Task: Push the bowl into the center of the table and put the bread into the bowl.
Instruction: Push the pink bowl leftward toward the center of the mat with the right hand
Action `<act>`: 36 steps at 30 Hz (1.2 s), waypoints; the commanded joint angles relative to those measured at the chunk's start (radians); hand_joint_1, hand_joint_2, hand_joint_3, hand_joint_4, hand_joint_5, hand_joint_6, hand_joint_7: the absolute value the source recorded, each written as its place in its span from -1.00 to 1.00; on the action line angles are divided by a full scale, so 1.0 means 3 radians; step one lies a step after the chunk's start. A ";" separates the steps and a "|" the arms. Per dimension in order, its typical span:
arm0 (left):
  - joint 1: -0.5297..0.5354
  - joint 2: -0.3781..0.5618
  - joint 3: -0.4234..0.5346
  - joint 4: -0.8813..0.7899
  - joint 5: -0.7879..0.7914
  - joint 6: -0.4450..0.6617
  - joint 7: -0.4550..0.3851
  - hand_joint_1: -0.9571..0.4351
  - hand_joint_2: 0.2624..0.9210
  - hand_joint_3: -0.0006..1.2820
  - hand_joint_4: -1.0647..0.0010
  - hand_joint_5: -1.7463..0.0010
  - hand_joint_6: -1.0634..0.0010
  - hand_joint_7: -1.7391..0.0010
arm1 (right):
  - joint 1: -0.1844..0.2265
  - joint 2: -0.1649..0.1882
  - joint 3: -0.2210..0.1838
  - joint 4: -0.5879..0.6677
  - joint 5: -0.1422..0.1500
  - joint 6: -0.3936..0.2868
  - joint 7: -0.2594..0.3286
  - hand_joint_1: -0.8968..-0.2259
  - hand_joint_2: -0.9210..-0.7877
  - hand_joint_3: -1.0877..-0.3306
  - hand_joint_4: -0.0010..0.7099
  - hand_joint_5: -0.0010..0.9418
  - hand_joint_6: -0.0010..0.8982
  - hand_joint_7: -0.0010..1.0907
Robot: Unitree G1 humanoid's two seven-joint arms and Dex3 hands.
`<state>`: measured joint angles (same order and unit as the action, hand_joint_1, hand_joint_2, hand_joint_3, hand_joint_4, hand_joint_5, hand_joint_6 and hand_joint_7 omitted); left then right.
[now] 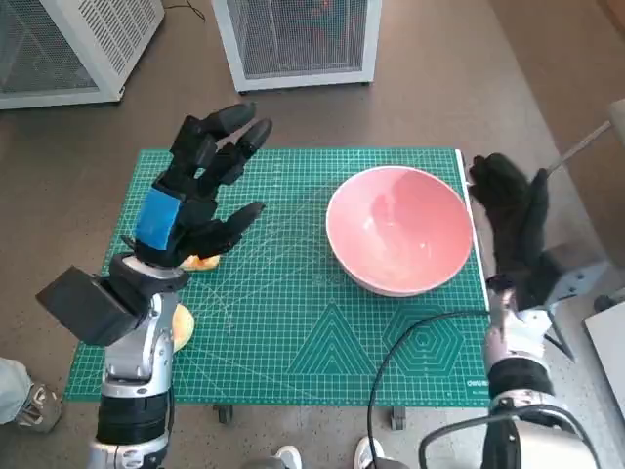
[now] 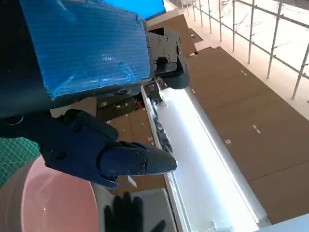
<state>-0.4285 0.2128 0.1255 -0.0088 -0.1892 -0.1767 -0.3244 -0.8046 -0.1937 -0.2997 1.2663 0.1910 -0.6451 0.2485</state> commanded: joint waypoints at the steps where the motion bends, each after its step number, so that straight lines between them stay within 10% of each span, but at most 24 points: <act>1: 0.0051 0.0045 0.0017 -0.0088 -0.0021 0.0019 0.0003 -0.38 1.00 -0.48 0.21 0.97 0.89 0.12 | 0.0023 0.0130 -0.0012 0.0114 -0.0030 0.0251 -0.0084 0.03 -1.00 0.07 -0.38 -1.00 -0.26 -0.99; 36: 0.0279 0.0098 0.0097 -0.0295 -0.0018 0.0081 0.0110 -0.39 1.00 -0.49 0.18 0.97 0.86 0.17 | -0.0319 0.0614 -0.0007 0.0175 -0.0152 0.0789 -0.0146 -0.05 -1.00 0.12 -0.44 -1.00 -0.26 -0.99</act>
<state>-0.3590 0.2333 0.1453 -0.0823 -0.1978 -0.1524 -0.3025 -0.9095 -0.0271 -0.3017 1.2994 0.1518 -0.4347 0.2053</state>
